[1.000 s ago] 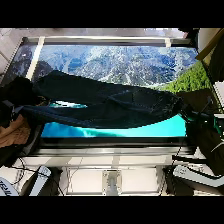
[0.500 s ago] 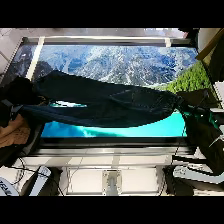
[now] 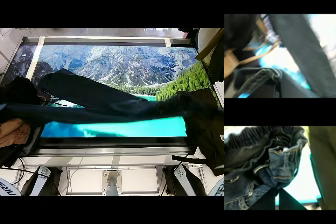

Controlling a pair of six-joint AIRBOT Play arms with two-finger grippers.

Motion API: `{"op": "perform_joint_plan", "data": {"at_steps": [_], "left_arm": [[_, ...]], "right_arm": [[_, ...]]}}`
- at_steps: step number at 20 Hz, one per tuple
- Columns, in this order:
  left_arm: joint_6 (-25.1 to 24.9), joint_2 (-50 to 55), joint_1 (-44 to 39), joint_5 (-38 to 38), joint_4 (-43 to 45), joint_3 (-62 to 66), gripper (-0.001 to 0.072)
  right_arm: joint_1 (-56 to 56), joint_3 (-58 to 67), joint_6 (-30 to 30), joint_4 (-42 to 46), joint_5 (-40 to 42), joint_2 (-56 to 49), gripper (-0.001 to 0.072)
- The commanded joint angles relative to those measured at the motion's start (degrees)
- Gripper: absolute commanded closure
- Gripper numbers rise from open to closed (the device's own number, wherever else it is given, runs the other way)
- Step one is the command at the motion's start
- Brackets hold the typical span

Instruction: Fold the clothes and pants, and hang the long-sleeved shirts on hangers.

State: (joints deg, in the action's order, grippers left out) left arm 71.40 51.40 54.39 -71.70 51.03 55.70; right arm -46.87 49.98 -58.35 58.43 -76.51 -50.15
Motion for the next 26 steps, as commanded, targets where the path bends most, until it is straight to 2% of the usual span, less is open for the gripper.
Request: {"op": "perform_joint_plan", "data": {"at_steps": [1, 4, 5, 6, 7, 8, 9, 12, 13, 15, 19, 26], "left_arm": [[2.3, -0.8, 0.1, -2.2, 14.4, -4.0, 0.0696], [2.3, -0.8, 0.1, 1.8, 14.4, -10.1, 0.0695], [2.3, -0.8, 0.1, 2.7, 14.3, -11.2, 0.0695], [2.3, -0.8, 0.1, 2.9, 14.1, -11.6, 0.0695], [2.3, -0.9, 0.1, 3.0, 13.4, -11.4, 0.0661], [2.3, -1.0, 0.1, 3.1, 12.2, -10.8, 0.0493], [2.3, -1.1, 0.1, 3.3, 9.9, -10.0, 0.0287], [-1.3, -1.1, 0.1, 4.1, -2.4, -8.4, 0.0279], [-2.5, -1.0, -0.1, 4.3, -5.2, -8.4, 0.0279], [-2.7, -1.0, -0.6, 4.2, -5.4, -8.4, 0.0279], [-2.9, -1.0, -0.9, 3.3, -5.2, -8.4, 0.028], [-3.5, -1.0, -0.9, 3.3, -5.2, -8.4, 0.0281]], "right_arm": [[-5.3, -13.4, -0.9, 9.3, -3.5, 8.0, 0.0674], [-5.4, -21.3, -1.7, 12.4, -2.0, 8.7, 0.0658], [-5.4, -20.7, -4.0, 14.3, -2.1, 8.7, 0.0555], [-5.4, -18.9, -6.1, 15.3, -2.9, 8.8, 0.0381], [-5.4, -16.3, -6.9, 15.2, -4.4, 8.8, 0.0351], [-5.4, -13.2, -7.2, 14.6, -6.1, 8.8, 0.0351], [-5.4, -9.5, -8.1, 13.0, -7.6, 8.9, 0.0352], [-4.3, -3.9, -9.1, -1.3, -8.5, 8.8, 0.0351], [-2.9, -4.7, -9.1, -1.3, -8.4, 8.4, 0.035], [-0.5, -8.5, -9.1, 2.5, -8.8, 7.0, 0.026], [1.3, -16.8, -7.9, 0.7, -9.3, 3.4, 0.0256], [2.3, -18.9, -7.4, 2.5, -7.2, 2.1, 0.0265]]}}
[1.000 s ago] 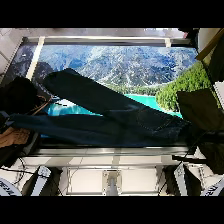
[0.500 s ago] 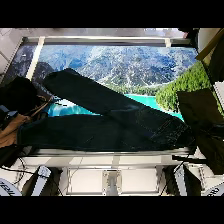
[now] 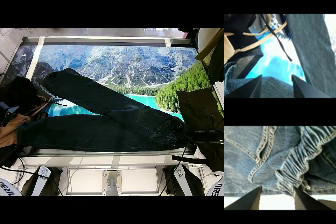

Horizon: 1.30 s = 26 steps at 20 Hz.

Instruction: Fold the clothes and pants, and hang the long-sleeved shirts on hangers.

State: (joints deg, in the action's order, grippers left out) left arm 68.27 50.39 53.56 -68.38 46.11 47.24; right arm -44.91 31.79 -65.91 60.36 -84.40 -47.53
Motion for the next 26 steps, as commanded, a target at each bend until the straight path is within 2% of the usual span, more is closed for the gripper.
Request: {"op": "perform_joint_plan", "data": {"at_steps": [1, 5, 11, 12, 13, 14, 16, 17, 20, 24, 26], "left_arm": [[-0.4, 0.0, 0.0, 0.0, -0.3, 0.1, 0.0281], [-0.4, 0.0, 0.0, 0.0, -0.3, 0.1, 0.0281], [-0.4, 0.0, 0.0, 0.0, -0.2, 0.0, 0.0281], [-0.3, 0.0, 0.0, -0.2, -0.3, 0.0, 0.0281], [-0.3, 0.0, 0.0, -0.2, -0.3, 0.0, 0.0281], [-0.3, 0.0, 0.0, -0.1, -0.3, 0.0, 0.0282], [-0.3, 0.0, 0.0, 0.5, -0.3, 0.1, 0.0304], [-0.3, 0.0, 0.0, 0.7, -0.4, 0.1, 0.0351], [-0.4, 0.0, 0.0, 1.2, -1.8, 0.1, 0.0362], [-0.4, 0.0, 0.0, 2.4, -4.5, 0.1, 0.0362], [-0.4, 0.0, -0.1, 2.6, -4.7, 0.1, 0.0362]], "right_arm": [[0.3, -0.8, 0.2, 1.6, 0.8, -0.8, 0.0265], [0.3, -1.0, -0.3, 6.0, 1.2, -2.2, 0.0265], [4.6, -6.7, 3.5, -5.2, 4.7, -8.0, 0.0266], [6.1, -6.7, 5.5, -8.8, 4.7, -8.5, 0.0333], [7.2, -6.3, 7.8, -13.6, 4.2, -8.3, 0.0575], [7.8, -5.0, 8.9, -18.1, 3.3, -8.0, 0.0669], [7.8, -0.1, 9.6, -24.9, 2.6, -7.0, 0.0673], [7.8, 3.9, 9.4, -27.0, 3.8, -6.6, 0.0673], [7.8, 15.2, 4.3, -27.4, 16.6, -6.9, 0.0674], [7.8, 21.1, -4.1, -27.4, 37.0, -12.0, 0.0674], [7.8, 22.5, -8.3, -27.6, 41.8, -17.6, 0.0674]]}}
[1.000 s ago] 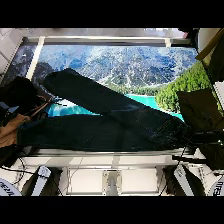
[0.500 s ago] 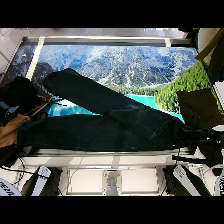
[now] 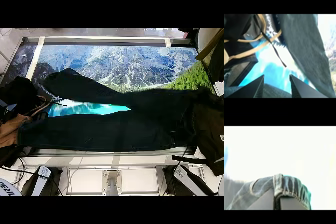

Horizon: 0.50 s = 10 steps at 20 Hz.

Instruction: Fold the clothes and pants, and hang the long-sleeved shirts on hangers.

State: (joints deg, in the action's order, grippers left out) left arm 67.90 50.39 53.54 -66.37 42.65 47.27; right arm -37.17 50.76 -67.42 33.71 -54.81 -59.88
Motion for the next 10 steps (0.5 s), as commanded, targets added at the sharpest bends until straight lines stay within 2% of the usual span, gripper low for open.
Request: {"op": "perform_joint_plan", "data": {"at_steps": [1, 4, 6, 7, 8, 9, 10], "left_arm": [[0.0, 0.0, -0.1, 0.6, -1.2, 0.0, 0.0362], [0.0, 0.0, -1.1, 0.7, -1.2, 0.0, 0.036], [0.0, 0.0, -2.4, 1.0, -1.2, 0.0, 0.0355], [0.0, 0.0, -3.3, 1.2, -1.6, 0.0, 0.0334], [-0.7, 0.0, -4.5, 1.7, -2.8, 0.0, 0.033], [-2.4, 0.0, -5.8, 2.8, -4.7, 0.0, 0.0324], [-3.6, 0.0, -7.8, 5.2, -6.7, 0.0, 0.0261]], "right_arm": [[0.1, 3.9, -8.1, -1.0, 13.1, -8.2, 0.0674], [0.1, 3.9, -12.3, -2.5, 16.7, -16.2, 0.0673], [0.1, 3.9, -12.6, -6.1, 20.9, -18.5, 0.0659], [0.1, 4.0, -12.4, -6.6, 22.8, -18.4, 0.0553], [0.0, 4.7, -12.4, -6.6, 23.0, -18.4, 0.0377], [0.0, 6.1, -11.3, -6.6, 22.8, -18.4, 0.03], [0.0, 8.3, -8.5, -6.5, 21.3, -18.3, 0.03]]}}
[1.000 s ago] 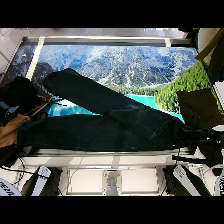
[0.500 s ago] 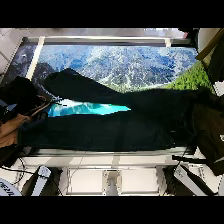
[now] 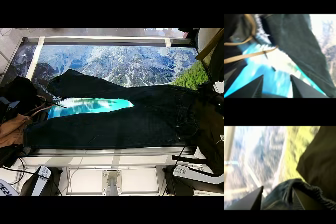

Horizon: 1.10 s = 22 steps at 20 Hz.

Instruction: Fold the clothes and pants, and hang the long-sleeved shirts on hangers.

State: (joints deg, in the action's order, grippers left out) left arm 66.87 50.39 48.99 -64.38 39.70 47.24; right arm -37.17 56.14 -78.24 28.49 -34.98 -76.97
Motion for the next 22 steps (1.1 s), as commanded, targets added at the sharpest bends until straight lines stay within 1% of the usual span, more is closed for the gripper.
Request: {"op": "perform_joint_plan", "data": {"at_steps": [1, 2, 4, 5, 7, 8, 10, 11, 13, 14, 16, 19, 22], "left_arm": [[-2.6, 0.0, -5.4, 6.6, -4.3, 0.1, 0.0257], [-2.6, 0.1, -8.2, 10.6, -4.0, 0.1, 0.0257], [-2.1, 2.0, -13.6, 15.5, -2.8, 0.2, 0.0257], [-2.1, 3.9, -16.3, 16.3, -0.9, 0.8, 0.0257], [2.1, 10.3, -22.6, 16.3, 3.8, 3.8, 0.0257], [4.5, 14.5, -26.1, 16.2, 6.8, 6.3, 0.0257], [11.3, 22.6, -31.1, 16.3, 12.9, 11.8, 0.0257], [14.6, 25.9, -31.9, 17.1, 13.4, 14.2, 0.0257], [23.3, 31.5, -31.4, 18.3, 13.2, 18.2, 0.0257], [25.6, 33.7, -30.9, 18.3, 13.2, 19.5, 0.0257], [25.4, 36.7, -30.4, 18.8, 13.7, 20.7, 0.0259], [25.3, 40.4, -30.3, 19.1, 16.2, 21.0, 0.026], [25.3, 42.4, -30.3, 21.9, 16.5, 21.2, 0.026]], "right_arm": [[0.0, 5.4, 5.0, -1.2, -0.3, -0.7, 0.0301], [0.0, 8.1, 6.7, -1.2, -1.9, 0.0, 0.0301], [0.0, 14.3, 11.9, -0.5, -6.6, 2.3, 0.0302], [0.0, 17.4, 14.8, 0.4, -10.1, 3.7, 0.0301], [0.1, 22.3, 18.4, 1.9, -17.7, 6.3, 0.0301], [0.1, 23.8, 19.5, 2.8, -20.9, 7.5, 0.0302], [0.1, 24.9, 19.9, 5.9, -25.0, 10.0, 0.0302], [0.0, 24.9, 19.9, 7.3, -26.6, 10.8, 0.0302], [0.0, 24.9, 19.9, 9.5, -30.2, 11.5, 0.0302], [0.0, 24.9, 19.9, 9.6, -31.9, 11.6, 0.0302], [0.1, 24.9, 19.9, 9.6, -33.9, 11.6, 0.0302], [0.1, 24.9, 19.8, 9.4, -34.2, 11.6, 0.0302], [0.1, 24.9, 19.1, 9.2, -34.5, 11.6, 0.0302]]}}
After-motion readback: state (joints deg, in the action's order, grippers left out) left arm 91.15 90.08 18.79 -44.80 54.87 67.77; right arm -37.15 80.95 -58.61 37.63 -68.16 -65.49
